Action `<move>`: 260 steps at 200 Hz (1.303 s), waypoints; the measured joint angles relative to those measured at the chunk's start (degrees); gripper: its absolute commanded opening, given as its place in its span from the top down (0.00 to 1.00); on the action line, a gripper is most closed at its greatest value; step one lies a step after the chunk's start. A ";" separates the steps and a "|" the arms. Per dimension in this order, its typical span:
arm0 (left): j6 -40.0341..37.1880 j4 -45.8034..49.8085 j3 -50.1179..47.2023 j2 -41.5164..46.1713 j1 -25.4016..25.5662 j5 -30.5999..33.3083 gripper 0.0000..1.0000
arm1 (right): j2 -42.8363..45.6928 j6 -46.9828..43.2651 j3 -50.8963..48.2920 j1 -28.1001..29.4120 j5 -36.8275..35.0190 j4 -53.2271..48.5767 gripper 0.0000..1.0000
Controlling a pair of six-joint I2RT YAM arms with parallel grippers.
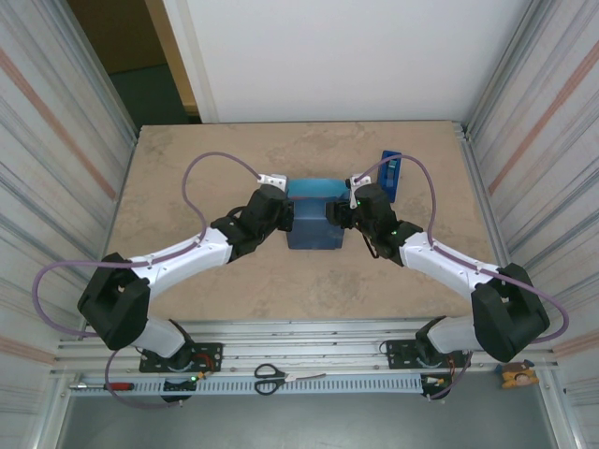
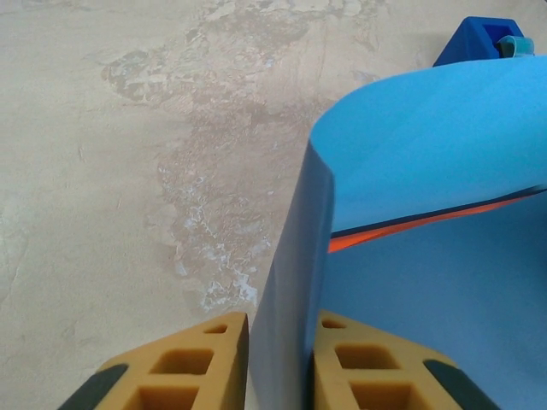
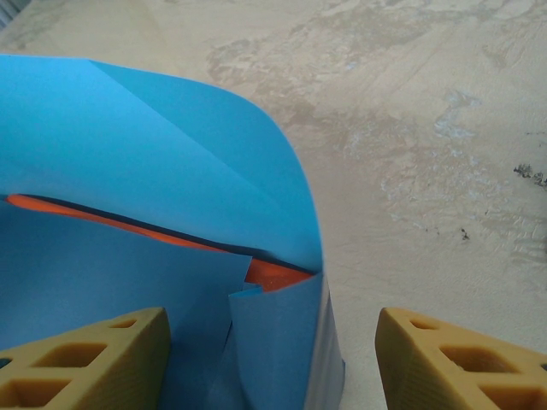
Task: Wrap the gift box in paper
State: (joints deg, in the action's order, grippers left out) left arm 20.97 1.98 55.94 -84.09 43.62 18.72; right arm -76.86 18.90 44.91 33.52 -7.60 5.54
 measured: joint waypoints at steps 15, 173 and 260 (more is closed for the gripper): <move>-0.31 0.11 0.22 0.00 -0.13 -0.04 0.88 | 0.00 0.00 0.02 0.00 -0.04 0.00 0.36; -2.40 1.62 3.96 0.02 -1.20 -0.70 0.99 | -0.04 -0.02 0.33 0.02 -0.13 -0.55 0.36; -2.95 3.39 6.32 0.07 -1.25 -0.59 0.92 | -0.42 -0.02 0.79 0.22 -0.13 -0.85 0.36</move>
State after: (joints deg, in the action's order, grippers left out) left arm 18.02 5.37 62.26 -84.03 42.37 18.13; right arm -77.28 18.87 45.69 33.74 -7.73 4.69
